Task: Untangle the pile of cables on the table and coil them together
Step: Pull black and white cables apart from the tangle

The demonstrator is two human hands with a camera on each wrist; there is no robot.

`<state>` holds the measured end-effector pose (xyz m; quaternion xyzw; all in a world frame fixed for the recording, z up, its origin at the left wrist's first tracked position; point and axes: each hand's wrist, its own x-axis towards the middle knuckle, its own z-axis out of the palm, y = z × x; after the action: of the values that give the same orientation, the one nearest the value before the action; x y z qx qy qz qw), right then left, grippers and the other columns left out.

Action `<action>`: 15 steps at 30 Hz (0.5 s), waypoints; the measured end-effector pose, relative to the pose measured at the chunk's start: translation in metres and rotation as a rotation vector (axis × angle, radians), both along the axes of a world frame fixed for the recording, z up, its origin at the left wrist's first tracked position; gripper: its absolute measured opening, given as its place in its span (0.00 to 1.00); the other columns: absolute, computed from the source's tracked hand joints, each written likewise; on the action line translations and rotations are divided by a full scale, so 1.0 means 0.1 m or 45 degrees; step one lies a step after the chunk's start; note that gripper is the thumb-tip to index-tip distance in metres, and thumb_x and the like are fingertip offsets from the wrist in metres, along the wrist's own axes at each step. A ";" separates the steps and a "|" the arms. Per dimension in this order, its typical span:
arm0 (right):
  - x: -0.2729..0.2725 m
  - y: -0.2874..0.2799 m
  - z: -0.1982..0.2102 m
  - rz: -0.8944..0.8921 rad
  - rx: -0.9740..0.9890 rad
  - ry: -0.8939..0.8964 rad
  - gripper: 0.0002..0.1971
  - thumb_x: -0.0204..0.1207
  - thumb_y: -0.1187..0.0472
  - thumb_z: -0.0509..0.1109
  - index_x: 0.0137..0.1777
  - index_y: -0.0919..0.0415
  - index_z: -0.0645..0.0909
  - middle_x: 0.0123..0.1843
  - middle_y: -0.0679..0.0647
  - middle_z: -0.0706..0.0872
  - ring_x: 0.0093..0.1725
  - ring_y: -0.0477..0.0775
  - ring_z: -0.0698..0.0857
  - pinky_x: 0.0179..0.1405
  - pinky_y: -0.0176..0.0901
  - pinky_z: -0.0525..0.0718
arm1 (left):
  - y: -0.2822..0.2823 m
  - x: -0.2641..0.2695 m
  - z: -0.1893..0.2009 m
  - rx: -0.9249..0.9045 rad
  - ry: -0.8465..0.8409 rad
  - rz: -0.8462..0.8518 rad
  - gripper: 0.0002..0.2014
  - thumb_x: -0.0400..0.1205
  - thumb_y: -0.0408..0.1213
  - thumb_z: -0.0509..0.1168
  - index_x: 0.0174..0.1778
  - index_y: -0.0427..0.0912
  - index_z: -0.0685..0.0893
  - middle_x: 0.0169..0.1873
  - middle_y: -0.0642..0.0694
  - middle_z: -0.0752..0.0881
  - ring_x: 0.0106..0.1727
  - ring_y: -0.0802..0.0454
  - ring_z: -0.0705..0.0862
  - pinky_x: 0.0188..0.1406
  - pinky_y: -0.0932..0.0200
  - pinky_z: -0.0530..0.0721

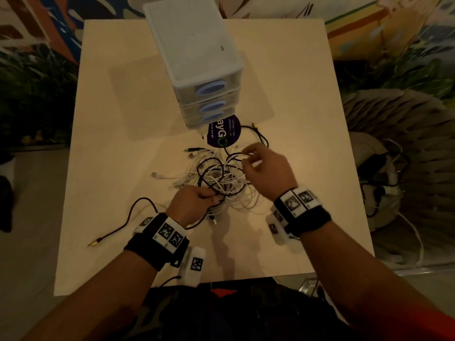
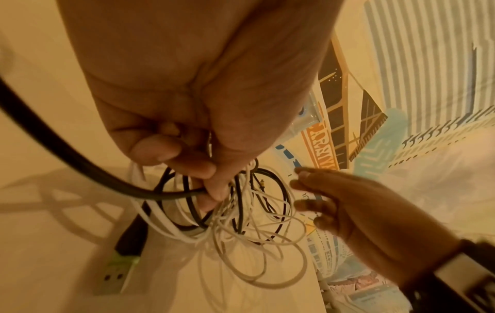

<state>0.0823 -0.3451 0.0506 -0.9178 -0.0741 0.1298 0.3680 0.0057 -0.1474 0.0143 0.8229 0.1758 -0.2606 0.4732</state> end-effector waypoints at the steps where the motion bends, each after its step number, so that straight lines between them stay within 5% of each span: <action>1: 0.10 0.01 0.03 0.051 -0.035 -0.120 0.09 0.80 0.55 0.69 0.59 0.48 0.82 0.47 0.42 0.87 0.41 0.47 0.87 0.45 0.44 0.85 | 0.00 -0.01 -0.01 -0.020 -0.011 0.024 0.08 0.84 0.38 0.73 0.57 0.45 0.94 0.47 0.49 0.93 0.34 0.79 0.82 0.34 0.81 0.75; 4: 0.37 0.10 0.02 0.303 -0.255 -0.372 0.13 0.81 0.55 0.68 0.64 0.48 0.83 0.58 0.49 0.87 0.55 0.58 0.83 0.54 0.52 0.81 | 0.00 -0.03 -0.03 -0.040 -0.035 0.058 0.08 0.84 0.36 0.73 0.57 0.42 0.94 0.42 0.47 0.93 0.31 0.78 0.82 0.33 0.80 0.76; 8: 0.50 0.17 -0.13 0.585 -0.526 -0.182 0.13 0.85 0.47 0.64 0.63 0.46 0.86 0.58 0.53 0.88 0.58 0.61 0.84 0.52 0.51 0.78 | 0.01 0.01 -0.02 0.025 -0.064 0.077 0.08 0.84 0.38 0.73 0.57 0.45 0.94 0.46 0.46 0.94 0.35 0.67 0.84 0.35 0.76 0.75; 11: 0.46 0.14 -0.19 0.582 -0.330 -0.109 0.11 0.82 0.49 0.68 0.58 0.48 0.88 0.50 0.55 0.87 0.51 0.61 0.84 0.53 0.56 0.81 | 0.04 0.03 -0.06 0.062 -0.088 0.107 0.08 0.85 0.39 0.72 0.56 0.50 0.95 0.50 0.50 0.95 0.48 0.54 0.89 0.45 0.65 0.82; 15: 0.44 0.05 -0.25 0.476 -0.135 -0.101 0.08 0.81 0.52 0.71 0.53 0.50 0.90 0.45 0.54 0.89 0.47 0.57 0.85 0.51 0.55 0.82 | 0.04 0.04 -0.09 -0.004 -0.143 0.211 0.08 0.85 0.39 0.72 0.56 0.51 0.95 0.48 0.55 0.94 0.44 0.67 0.86 0.46 0.77 0.81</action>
<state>0.1259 -0.3405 0.0258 -0.9105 -0.2508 0.1634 0.2854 0.0098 -0.1439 0.0050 0.8182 0.2161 -0.1742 0.5036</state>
